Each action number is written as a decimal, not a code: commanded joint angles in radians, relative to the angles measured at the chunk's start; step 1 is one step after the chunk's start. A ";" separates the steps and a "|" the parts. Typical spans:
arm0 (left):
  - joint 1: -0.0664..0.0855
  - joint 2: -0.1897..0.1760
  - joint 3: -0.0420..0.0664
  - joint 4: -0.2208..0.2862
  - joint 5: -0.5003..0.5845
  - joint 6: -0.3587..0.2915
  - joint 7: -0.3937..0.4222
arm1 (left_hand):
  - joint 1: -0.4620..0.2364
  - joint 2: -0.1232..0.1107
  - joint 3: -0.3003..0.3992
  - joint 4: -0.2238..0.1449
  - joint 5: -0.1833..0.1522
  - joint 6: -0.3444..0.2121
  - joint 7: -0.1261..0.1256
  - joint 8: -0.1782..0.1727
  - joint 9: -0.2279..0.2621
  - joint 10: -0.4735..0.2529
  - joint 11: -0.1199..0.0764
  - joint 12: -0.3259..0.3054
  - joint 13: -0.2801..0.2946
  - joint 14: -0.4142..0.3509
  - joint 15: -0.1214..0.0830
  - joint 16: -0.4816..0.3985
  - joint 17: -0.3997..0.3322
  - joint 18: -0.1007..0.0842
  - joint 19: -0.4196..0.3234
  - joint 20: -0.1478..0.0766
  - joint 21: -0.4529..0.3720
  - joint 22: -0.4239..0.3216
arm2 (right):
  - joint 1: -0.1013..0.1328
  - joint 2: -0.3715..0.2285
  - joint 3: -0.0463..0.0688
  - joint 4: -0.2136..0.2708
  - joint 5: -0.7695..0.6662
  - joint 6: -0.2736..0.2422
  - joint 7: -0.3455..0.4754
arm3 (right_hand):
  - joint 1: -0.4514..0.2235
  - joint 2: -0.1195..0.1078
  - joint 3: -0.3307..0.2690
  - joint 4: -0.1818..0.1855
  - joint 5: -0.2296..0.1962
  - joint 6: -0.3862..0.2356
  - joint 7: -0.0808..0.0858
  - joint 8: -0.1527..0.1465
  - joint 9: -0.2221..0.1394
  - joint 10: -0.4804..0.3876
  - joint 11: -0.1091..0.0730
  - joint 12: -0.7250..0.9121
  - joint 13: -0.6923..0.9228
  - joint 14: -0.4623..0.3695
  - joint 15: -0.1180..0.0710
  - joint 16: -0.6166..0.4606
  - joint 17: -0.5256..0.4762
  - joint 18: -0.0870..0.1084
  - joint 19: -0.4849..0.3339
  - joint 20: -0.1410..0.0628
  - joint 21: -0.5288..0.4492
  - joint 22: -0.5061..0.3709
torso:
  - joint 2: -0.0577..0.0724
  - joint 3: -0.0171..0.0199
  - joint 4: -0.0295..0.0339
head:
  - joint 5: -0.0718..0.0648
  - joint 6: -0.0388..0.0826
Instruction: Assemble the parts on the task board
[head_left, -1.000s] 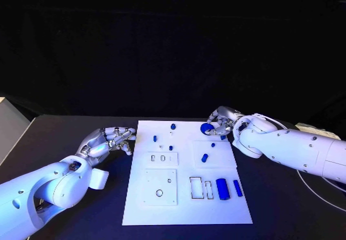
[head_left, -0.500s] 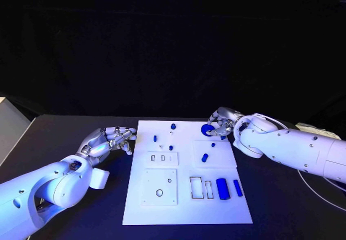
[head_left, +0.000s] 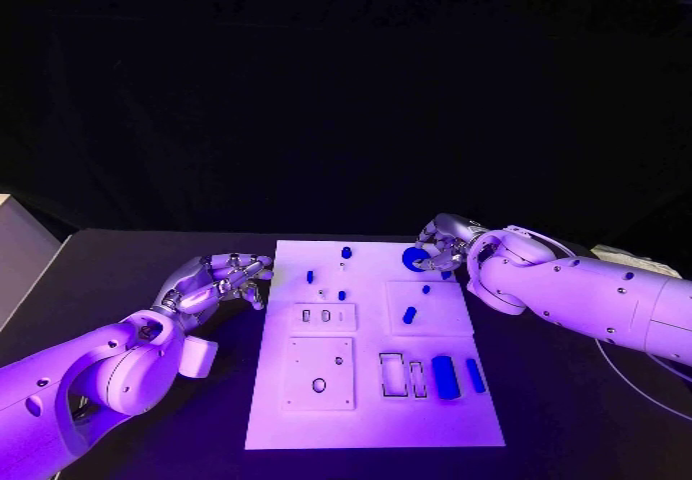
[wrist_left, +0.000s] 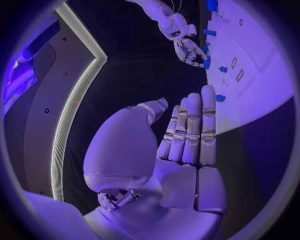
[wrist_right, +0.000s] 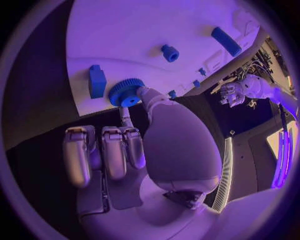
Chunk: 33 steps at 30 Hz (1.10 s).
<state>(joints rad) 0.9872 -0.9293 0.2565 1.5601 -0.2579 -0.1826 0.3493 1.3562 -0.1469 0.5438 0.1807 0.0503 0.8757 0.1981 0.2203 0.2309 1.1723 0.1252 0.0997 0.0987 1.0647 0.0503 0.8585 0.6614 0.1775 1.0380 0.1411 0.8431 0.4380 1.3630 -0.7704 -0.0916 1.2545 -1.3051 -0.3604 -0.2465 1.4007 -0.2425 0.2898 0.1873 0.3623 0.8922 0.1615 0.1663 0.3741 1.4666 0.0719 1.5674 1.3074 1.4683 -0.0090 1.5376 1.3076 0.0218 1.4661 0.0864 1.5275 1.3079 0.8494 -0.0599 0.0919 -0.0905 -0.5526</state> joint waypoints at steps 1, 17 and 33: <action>0.000 0.001 0.001 0.001 -0.006 0.021 0.005 | 0.011 -0.001 0.007 -0.001 0.003 -0.002 -0.003 -0.006 0.001 -0.007 -0.001 -0.003 0.001 -0.004 0.001 0.003 0.002 0.005 -0.005 0.000 0.004 0.001 | -0.003 -0.001 -0.001 0.004 -0.036 0.022 -0.006 | 0.012 0.000 0.009 -0.003 0.008 -0.001 0.002 0.000 -0.001 0.104 0.005 0.003 0.263 0.083 0.007 0.005 0.173 -0.010 0.090 0.008 0.006 0.218 | 0.000 0.0000 -0.0003 | 0.000 0.000; 0.000 -0.001 0.001 0.002 -0.006 0.022 0.004 | 0.010 0.001 0.010 -0.002 0.003 -0.002 -0.002 -0.006 0.002 -0.008 -0.001 -0.003 0.001 -0.005 0.001 0.005 0.002 0.005 -0.007 0.001 0.007 0.003 | -0.005 -0.004 -0.001 0.071 -0.152 -0.112 0.012 | -0.004 -0.003 0.111 0.000 0.023 0.064 -0.013 0.027 0.002 0.104 -0.008 0.003 0.263 0.082 -0.003 0.004 0.171 -0.011 0.091 0.001 0.008 0.221 | -0.003 -0.0025 0.0006 | 0.001 0.004; -0.001 0.000 0.001 0.003 -0.003 0.022 0.004 | 0.010 0.001 0.010 -0.002 0.003 -0.002 -0.002 -0.006 0.002 -0.008 -0.001 -0.003 0.001 -0.005 0.001 0.005 0.002 0.005 -0.007 0.001 0.007 0.003 | -0.004 0.069 0.001 0.197 -0.304 -0.181 -0.023 | -0.008 -0.006 0.123 -0.002 0.020 0.072 -0.016 0.030 0.003 0.104 -0.011 0.003 0.263 0.082 -0.006 0.004 0.170 -0.011 0.092 -0.001 0.010 0.224 | -0.002 -0.0030 0.0017 | 0.003 0.013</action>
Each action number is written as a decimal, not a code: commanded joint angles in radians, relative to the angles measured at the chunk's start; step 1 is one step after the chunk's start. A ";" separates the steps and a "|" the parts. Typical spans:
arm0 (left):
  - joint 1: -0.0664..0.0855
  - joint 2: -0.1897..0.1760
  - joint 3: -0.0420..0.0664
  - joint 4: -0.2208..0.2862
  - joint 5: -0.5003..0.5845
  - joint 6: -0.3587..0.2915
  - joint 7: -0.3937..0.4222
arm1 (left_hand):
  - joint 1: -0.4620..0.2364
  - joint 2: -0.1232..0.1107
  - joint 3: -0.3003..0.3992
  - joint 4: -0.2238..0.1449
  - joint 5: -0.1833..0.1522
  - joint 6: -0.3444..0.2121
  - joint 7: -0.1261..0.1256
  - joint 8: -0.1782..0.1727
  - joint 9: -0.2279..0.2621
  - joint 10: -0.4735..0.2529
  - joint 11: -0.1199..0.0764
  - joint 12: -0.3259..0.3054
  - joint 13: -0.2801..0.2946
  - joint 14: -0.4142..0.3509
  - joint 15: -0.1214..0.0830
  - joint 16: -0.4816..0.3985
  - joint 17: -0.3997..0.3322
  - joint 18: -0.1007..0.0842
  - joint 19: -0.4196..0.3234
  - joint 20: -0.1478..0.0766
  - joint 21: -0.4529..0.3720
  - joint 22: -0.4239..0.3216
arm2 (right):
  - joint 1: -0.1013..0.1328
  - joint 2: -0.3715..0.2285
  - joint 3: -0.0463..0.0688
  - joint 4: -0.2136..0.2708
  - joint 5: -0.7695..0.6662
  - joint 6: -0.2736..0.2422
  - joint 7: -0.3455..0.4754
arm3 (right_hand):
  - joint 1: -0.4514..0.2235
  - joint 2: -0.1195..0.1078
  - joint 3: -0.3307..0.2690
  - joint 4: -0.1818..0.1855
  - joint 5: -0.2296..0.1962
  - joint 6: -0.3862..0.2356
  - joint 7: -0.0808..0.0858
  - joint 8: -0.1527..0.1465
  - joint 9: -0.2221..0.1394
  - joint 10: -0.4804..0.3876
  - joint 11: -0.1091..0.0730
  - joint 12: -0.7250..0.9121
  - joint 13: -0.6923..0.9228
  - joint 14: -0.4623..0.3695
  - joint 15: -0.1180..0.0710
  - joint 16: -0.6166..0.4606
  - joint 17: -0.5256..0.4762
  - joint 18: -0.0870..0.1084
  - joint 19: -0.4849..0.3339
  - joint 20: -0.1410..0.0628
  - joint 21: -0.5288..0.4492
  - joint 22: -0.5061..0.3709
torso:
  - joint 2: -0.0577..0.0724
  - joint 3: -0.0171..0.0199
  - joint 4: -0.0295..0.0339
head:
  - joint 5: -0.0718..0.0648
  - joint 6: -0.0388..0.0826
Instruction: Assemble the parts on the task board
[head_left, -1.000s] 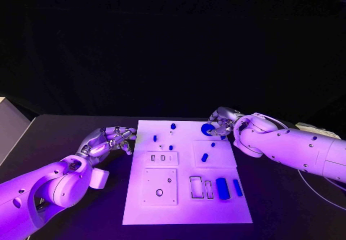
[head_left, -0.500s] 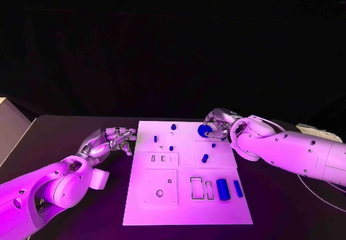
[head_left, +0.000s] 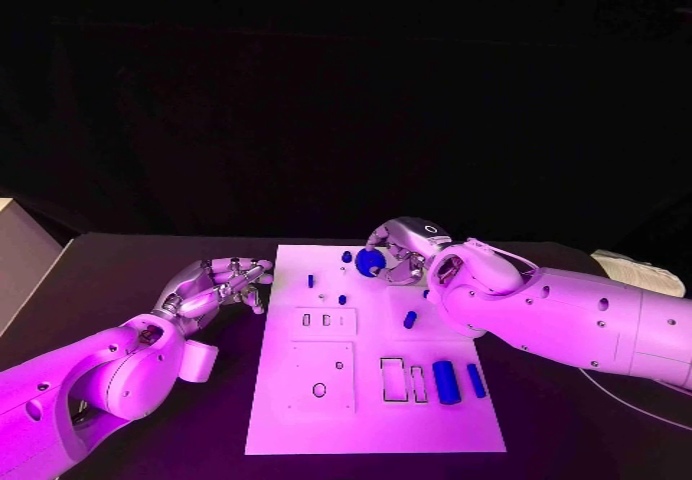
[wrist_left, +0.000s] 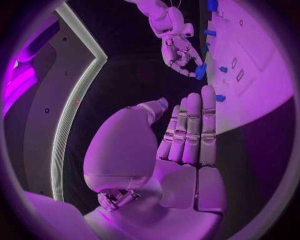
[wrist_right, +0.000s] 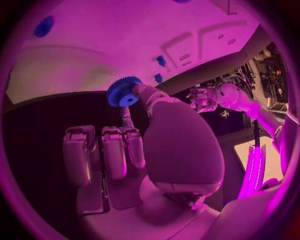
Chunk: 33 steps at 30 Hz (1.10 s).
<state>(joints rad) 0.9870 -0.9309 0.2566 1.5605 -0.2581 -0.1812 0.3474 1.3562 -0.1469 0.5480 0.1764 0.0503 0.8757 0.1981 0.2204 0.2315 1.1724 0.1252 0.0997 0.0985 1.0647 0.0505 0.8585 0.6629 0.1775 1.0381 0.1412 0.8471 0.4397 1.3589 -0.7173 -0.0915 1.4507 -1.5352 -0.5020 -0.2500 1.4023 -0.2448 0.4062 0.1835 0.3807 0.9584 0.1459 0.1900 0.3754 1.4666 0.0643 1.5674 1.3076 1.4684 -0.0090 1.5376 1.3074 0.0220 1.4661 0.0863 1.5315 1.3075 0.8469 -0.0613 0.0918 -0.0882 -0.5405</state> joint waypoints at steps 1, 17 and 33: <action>0.000 0.001 0.000 0.003 -0.002 0.020 0.005 | 0.010 0.001 0.006 0.003 0.003 -0.002 -0.002 -0.006 0.001 -0.008 -0.001 -0.003 0.002 -0.005 0.001 0.005 0.001 0.005 -0.008 0.001 0.003 0.001 | 0.000 0.026 0.000 -0.003 -0.078 -0.040 -0.022 | -0.010 -0.004 0.006 0.002 0.001 0.006 -0.001 0.006 0.001 0.104 -0.004 0.003 0.263 0.082 -0.006 0.004 0.170 -0.012 0.092 -0.001 0.006 0.224 | 0.001 -0.0015 0.0019 | 0.000 0.001; 0.000 0.000 0.000 0.006 -0.001 0.019 0.004 | 0.009 0.001 0.007 0.003 0.003 -0.002 -0.002 -0.006 0.002 -0.009 0.000 -0.004 0.002 -0.005 0.002 0.006 0.002 0.005 -0.010 0.001 0.007 0.003 | -0.014 0.139 -0.004 -0.099 -0.093 -0.031 -0.032 | -0.015 -0.008 0.013 0.002 -0.002 0.002 0.000 0.002 -0.001 0.104 -0.004 0.003 0.263 0.082 -0.007 0.003 0.169 -0.012 0.092 -0.003 0.007 0.226 | 0.003 -0.0010 -0.0006 | 0.008 0.000; 0.000 -0.002 0.000 0.007 -0.001 0.019 0.004 | 0.008 0.001 0.008 0.002 0.003 -0.002 -0.001 -0.006 0.002 -0.009 0.000 -0.004 0.002 -0.006 0.002 0.006 0.002 0.005 -0.011 0.001 0.008 0.004 | -0.028 0.169 -0.015 -0.154 -0.080 0.013 -0.025 | -0.020 -0.011 0.016 0.002 -0.008 -0.001 0.001 0.000 -0.002 0.104 -0.003 0.003 0.263 0.082 -0.007 0.003 0.170 -0.012 0.092 -0.003 0.006 0.225 | 0.003 0.0002 -0.0001 | 0.017 -0.008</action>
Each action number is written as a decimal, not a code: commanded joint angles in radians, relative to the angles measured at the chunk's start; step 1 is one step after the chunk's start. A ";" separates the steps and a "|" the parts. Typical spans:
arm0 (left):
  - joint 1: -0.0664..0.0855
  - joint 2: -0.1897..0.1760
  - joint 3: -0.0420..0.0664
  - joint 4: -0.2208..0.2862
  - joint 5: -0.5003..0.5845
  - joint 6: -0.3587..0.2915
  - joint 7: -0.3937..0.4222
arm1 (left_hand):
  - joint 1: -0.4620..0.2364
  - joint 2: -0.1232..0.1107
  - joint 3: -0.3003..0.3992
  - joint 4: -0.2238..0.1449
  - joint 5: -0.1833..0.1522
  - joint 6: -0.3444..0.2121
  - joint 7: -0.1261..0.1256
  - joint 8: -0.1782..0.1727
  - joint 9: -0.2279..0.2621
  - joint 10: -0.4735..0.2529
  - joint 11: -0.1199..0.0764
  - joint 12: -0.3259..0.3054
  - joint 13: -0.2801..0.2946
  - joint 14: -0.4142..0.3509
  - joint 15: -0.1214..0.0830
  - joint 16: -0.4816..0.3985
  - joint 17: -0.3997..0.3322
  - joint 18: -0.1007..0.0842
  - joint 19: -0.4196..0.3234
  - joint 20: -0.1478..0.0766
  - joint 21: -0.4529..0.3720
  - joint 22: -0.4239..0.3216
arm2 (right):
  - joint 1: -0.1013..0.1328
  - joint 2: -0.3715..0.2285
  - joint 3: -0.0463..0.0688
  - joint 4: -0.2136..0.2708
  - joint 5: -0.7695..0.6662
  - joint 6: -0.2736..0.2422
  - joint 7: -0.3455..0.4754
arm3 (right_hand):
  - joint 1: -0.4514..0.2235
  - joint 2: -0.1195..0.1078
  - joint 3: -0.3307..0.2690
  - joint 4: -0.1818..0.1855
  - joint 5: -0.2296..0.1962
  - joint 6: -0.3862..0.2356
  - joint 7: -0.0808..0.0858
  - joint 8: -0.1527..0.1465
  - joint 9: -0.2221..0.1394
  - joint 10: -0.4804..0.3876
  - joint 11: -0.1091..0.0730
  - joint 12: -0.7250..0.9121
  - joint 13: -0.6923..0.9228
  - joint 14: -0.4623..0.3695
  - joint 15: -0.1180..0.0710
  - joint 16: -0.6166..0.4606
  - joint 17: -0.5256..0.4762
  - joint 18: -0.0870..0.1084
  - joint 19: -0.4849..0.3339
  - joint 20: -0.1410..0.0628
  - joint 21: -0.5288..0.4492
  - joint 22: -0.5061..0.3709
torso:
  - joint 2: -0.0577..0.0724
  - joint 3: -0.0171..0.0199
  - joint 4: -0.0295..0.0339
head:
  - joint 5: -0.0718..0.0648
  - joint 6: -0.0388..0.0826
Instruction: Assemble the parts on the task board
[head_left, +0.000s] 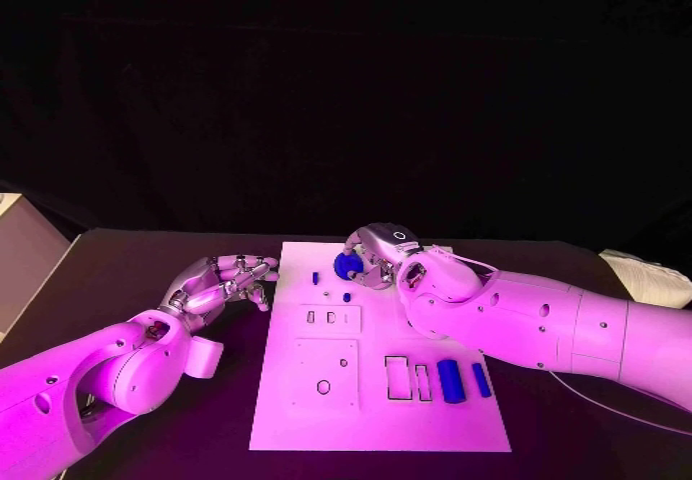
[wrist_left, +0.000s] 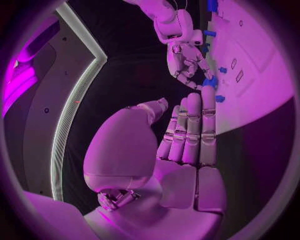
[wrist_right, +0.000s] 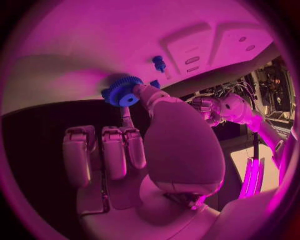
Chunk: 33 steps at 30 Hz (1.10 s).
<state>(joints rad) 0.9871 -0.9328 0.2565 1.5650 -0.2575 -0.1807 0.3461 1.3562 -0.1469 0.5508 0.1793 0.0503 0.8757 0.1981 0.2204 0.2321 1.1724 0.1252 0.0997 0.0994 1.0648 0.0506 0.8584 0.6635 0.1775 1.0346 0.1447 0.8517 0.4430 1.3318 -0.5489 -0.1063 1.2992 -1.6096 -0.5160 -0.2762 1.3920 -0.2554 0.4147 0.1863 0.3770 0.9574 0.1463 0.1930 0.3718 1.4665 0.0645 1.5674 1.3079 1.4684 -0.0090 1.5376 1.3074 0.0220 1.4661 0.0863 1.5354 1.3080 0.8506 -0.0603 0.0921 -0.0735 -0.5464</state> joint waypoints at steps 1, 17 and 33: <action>0.000 0.000 0.001 0.002 -0.002 0.018 0.006 | 0.008 0.001 0.006 -0.001 0.003 -0.002 -0.001 -0.006 0.001 -0.009 0.000 -0.004 0.001 -0.006 0.002 0.006 0.001 0.005 -0.007 -0.002 0.003 0.001 | -0.001 0.001 -0.001 -0.003 -0.005 0.031 0.001 | -0.012 -0.002 0.008 0.000 -0.007 0.000 0.000 -0.003 0.002 0.104 -0.003 0.003 0.263 0.082 -0.007 0.003 0.170 -0.012 0.092 -0.003 0.002 0.224 | 0.000 0.0002 -0.0013 | 0.003 -0.003; 0.000 0.002 0.001 0.002 -0.002 0.019 0.005 | 0.008 0.001 0.006 -0.001 0.003 -0.002 -0.001 -0.006 0.001 -0.009 0.000 -0.004 0.001 -0.006 0.002 0.006 0.001 0.005 -0.007 -0.002 0.003 0.001 | -0.008 0.022 -0.003 -0.026 0.004 0.022 0.006 | -0.028 -0.012 0.014 0.000 -0.021 -0.031 0.009 -0.024 -0.007 0.102 0.004 0.001 0.261 0.082 -0.002 0.003 0.170 -0.012 0.091 0.000 0.001 0.223 | -0.001 0.0000 0.0000 | 0.003 -0.004; 0.000 0.005 0.001 -0.002 -0.002 0.019 0.004 | 0.002 0.000 0.007 0.002 0.003 -0.002 0.000 -0.007 0.002 -0.011 0.001 -0.004 0.001 -0.007 0.003 0.008 0.002 0.005 -0.011 -0.001 0.008 0.004 | -0.009 0.027 -0.003 -0.038 0.043 0.038 0.026 | -0.142 0.019 -0.059 0.087 -0.061 -0.053 0.017 -0.058 -0.016 0.087 0.014 -0.014 0.247 0.083 0.008 0.005 0.179 -0.012 0.092 0.011 0.002 0.225 | -0.001 -0.0015 -0.0024 | 0.002 -0.009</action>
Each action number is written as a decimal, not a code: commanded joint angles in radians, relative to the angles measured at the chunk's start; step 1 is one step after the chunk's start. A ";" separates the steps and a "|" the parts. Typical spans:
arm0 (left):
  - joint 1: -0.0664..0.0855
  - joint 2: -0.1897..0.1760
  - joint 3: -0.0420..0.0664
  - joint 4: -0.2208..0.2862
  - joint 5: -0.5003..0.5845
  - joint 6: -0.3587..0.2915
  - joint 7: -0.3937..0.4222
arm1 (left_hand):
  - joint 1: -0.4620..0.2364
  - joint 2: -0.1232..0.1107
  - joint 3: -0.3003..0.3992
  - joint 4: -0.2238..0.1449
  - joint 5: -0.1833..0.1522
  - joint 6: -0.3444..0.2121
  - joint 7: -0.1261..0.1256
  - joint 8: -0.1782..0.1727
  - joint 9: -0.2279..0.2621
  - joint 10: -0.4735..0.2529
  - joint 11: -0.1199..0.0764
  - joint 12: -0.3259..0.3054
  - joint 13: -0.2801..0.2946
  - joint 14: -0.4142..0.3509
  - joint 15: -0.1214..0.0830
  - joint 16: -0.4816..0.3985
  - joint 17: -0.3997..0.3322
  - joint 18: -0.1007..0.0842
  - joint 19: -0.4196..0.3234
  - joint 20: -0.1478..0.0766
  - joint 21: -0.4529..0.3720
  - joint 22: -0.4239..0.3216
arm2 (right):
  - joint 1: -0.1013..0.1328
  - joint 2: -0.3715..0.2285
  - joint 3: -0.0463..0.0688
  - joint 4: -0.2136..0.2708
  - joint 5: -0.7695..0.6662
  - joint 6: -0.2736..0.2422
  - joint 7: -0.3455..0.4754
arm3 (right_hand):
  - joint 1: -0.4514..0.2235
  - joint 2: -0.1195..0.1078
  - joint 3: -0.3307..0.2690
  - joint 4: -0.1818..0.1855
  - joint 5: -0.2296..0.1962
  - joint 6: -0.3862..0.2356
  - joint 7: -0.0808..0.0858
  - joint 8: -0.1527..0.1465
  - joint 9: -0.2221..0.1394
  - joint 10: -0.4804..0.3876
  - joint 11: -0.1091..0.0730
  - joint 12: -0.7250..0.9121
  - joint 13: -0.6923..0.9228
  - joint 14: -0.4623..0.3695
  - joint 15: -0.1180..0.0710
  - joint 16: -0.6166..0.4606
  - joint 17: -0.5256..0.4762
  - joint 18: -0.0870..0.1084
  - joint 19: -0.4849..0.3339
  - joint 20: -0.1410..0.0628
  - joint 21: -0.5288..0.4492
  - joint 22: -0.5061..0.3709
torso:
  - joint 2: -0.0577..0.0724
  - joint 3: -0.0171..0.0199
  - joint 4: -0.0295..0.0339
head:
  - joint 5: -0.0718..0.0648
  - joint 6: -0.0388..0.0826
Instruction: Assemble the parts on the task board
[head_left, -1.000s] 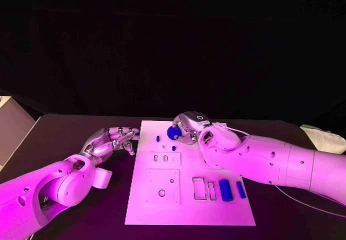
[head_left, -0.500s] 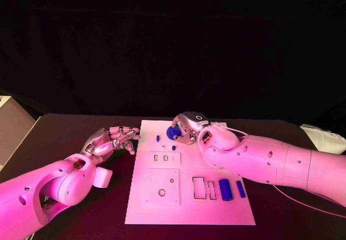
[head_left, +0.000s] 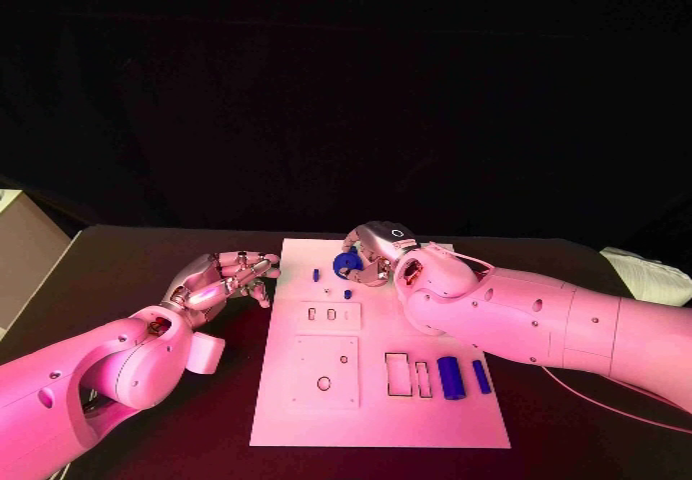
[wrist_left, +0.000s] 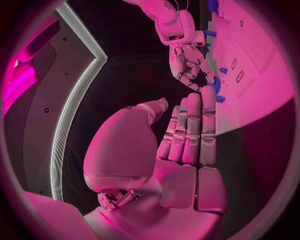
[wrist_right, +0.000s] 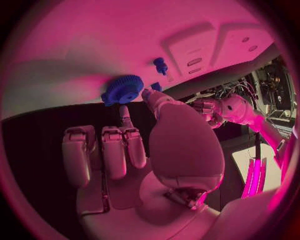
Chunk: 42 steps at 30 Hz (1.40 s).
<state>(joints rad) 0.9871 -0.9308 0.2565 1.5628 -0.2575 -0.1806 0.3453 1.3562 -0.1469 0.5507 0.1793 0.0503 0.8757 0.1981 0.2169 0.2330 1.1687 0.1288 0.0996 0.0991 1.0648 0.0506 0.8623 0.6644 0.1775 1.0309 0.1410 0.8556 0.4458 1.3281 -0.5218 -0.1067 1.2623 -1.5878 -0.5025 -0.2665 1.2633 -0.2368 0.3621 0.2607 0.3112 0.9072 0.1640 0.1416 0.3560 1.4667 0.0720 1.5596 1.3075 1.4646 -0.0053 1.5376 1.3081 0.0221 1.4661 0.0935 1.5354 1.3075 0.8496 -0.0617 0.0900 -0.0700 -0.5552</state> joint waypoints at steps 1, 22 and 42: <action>0.000 0.003 0.001 -0.001 -0.002 0.018 0.005 | 0.002 0.000 0.007 0.002 0.003 -0.002 0.000 -0.004 0.001 -0.007 -0.002 -0.004 0.002 -0.007 0.003 0.004 0.001 0.005 -0.007 0.003 0.004 0.001 | -0.005 -0.002 -0.003 -0.001 0.024 0.029 0.018 | -0.021 0.004 -0.011 0.020 0.010 -0.001 -0.001 -0.007 0.000 0.087 0.006 -0.007 0.247 0.087 0.004 0.005 0.179 -0.012 0.092 0.004 0.003 0.226 | 0.000 -0.0003 -0.0005 | -0.002 0.000; 0.000 0.004 0.000 -0.003 0.003 0.017 0.005 | -0.006 0.003 0.008 0.008 0.003 -0.004 0.002 -0.005 0.001 -0.009 -0.001 -0.005 0.002 -0.008 0.004 0.006 0.002 0.005 -0.011 0.004 0.009 0.003 | -0.006 -0.040 -0.009 0.006 0.048 0.120 0.003 | -0.110 0.038 -0.038 0.031 0.043 0.015 -0.007 -0.006 0.004 0.092 0.001 -0.001 0.252 0.089 0.000 0.008 0.188 -0.014 0.094 0.000 0.009 0.234 | -0.001 0.0029 0.0002 | -0.002 -0.003; -0.003 0.005 0.000 -0.009 0.003 0.016 0.008 | -0.007 0.003 0.010 0.008 0.003 -0.006 0.002 -0.006 0.002 -0.011 -0.001 -0.005 0.002 -0.008 0.005 0.007 0.002 0.005 -0.013 0.005 0.012 0.005 | -0.008 -0.249 0.000 0.171 0.135 -0.124 0.093 | -0.034 0.013 -0.001 -0.003 0.071 0.025 -0.010 -0.005 0.006 0.090 -0.003 -0.004 0.250 0.087 -0.004 0.003 0.177 -0.012 0.092 -0.004 0.003 0.227 | -0.003 0.0038 -0.0046 | -0.005 0.005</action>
<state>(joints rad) 0.9852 -0.9279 0.2565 1.5535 -0.2562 -0.1806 0.3445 1.3562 -0.1469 0.5563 0.1848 0.0503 0.8757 0.1981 0.2170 0.2336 1.1649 0.1250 0.0997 0.0999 1.0614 0.0540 0.8622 0.6660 0.1775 1.0236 0.1484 0.8617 0.4501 1.3193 -0.7597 -0.1080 1.4240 -1.5164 -0.5724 -0.2268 1.2223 -0.2227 0.3609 0.2615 0.3865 0.9294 0.1537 0.1406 0.3616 1.4665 0.0718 1.5596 1.3073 1.4648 -0.0053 1.5415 1.3077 0.0221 1.4661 0.0934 1.5433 1.3078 0.8478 -0.0581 0.0884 -0.0746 -0.5530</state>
